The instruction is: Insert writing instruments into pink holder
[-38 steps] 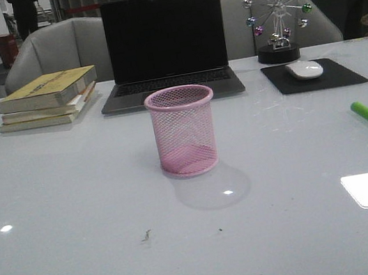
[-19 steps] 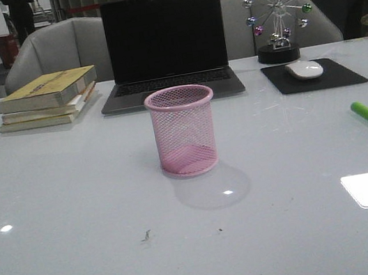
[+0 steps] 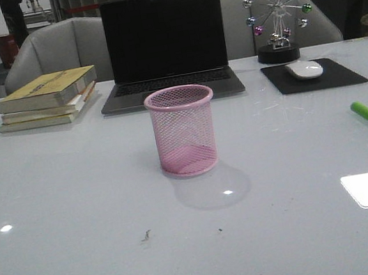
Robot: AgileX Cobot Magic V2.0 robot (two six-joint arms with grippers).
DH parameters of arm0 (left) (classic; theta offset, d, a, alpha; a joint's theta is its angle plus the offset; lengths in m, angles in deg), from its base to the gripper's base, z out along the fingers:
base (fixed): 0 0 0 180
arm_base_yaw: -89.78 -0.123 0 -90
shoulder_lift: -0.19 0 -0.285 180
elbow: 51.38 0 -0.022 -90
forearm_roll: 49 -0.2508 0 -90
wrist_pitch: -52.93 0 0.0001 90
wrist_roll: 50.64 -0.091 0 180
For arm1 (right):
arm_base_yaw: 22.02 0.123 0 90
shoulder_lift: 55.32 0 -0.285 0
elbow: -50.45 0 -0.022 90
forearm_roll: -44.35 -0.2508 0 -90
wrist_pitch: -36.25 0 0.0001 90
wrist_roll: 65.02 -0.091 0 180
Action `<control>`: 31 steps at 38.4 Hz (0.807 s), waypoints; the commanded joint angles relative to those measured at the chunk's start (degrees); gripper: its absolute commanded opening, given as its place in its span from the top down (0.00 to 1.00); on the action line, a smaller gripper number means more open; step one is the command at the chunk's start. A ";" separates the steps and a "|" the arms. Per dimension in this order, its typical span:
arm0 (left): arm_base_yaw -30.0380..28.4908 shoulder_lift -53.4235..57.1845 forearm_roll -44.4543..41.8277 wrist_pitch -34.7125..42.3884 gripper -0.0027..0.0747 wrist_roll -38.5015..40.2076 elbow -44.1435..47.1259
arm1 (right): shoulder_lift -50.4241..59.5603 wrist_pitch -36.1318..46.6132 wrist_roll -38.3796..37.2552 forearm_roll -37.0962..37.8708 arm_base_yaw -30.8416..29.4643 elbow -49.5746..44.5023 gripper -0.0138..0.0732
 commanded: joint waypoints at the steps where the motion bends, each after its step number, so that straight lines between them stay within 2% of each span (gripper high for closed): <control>1: 0.37 0.87 -2.78 0.83 0.83 0.15 -5.49 | 1.13 7.44 0.04 0.06 -0.28 2.33 0.76; 6: 0.37 0.78 -10.10 -2.57 0.83 0.15 -11.63 | 1.13 -7.64 0.03 0.06 -0.28 13.25 0.76; 11: 0.37 0.78 -10.52 -3.48 0.83 0.15 -16.64 | 1.01 -23.31 0.08 0.44 -0.28 22.90 0.76; 16: 0.37 -4.19 -10.52 -10.15 0.83 0.15 -23.90 | -2.35 -25.71 0.08 1.82 -0.28 27.31 0.76; 23: 0.37 -20.56 -9.04 -10.16 0.83 0.15 -35.58 | -15.85 -29.76 0.08 1.87 -0.28 35.97 0.76; 28: 0.37 -29.39 -4.77 -11.28 0.83 0.15 -36.69 | -25.12 -31.26 0.12 2.45 -0.28 38.66 0.76; 31: 0.37 -32.61 -3.73 -14.51 0.83 0.15 -36.69 | -30.05 -35.68 0.12 2.45 -0.28 38.66 0.76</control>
